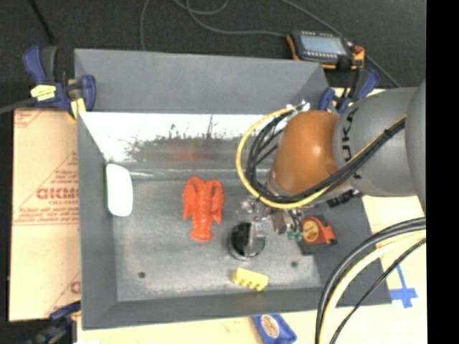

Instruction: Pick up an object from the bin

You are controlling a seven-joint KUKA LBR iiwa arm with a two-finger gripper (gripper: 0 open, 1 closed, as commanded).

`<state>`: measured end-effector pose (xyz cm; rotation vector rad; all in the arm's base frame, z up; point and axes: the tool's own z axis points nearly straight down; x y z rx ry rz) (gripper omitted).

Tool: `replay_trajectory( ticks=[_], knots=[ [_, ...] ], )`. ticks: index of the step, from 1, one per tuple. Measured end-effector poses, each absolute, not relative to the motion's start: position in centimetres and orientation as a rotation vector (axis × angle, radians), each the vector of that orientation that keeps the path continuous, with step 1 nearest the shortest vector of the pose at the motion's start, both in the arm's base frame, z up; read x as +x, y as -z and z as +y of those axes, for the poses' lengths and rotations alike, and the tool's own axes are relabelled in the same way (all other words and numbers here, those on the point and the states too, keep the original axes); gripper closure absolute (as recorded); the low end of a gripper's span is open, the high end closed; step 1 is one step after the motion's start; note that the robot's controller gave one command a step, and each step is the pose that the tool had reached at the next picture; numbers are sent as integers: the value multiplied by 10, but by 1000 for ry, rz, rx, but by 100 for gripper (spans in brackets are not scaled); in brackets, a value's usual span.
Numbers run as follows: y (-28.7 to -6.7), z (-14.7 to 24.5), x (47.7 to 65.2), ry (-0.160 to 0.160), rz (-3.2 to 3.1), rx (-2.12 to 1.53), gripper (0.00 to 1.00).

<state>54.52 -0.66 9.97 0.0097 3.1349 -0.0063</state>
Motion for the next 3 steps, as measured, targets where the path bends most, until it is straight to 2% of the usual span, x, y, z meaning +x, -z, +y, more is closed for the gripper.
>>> replay_trajectory(
  ticks=[1, 2, 3],
  knots=[
    [-128, 18, 564, 2, 3138, -52, 100],
    [-95, -15, 576, 0, 3131, -67, 100],
    [-102, -6, 567, -1, 3132, -68, 100]
  ],
)
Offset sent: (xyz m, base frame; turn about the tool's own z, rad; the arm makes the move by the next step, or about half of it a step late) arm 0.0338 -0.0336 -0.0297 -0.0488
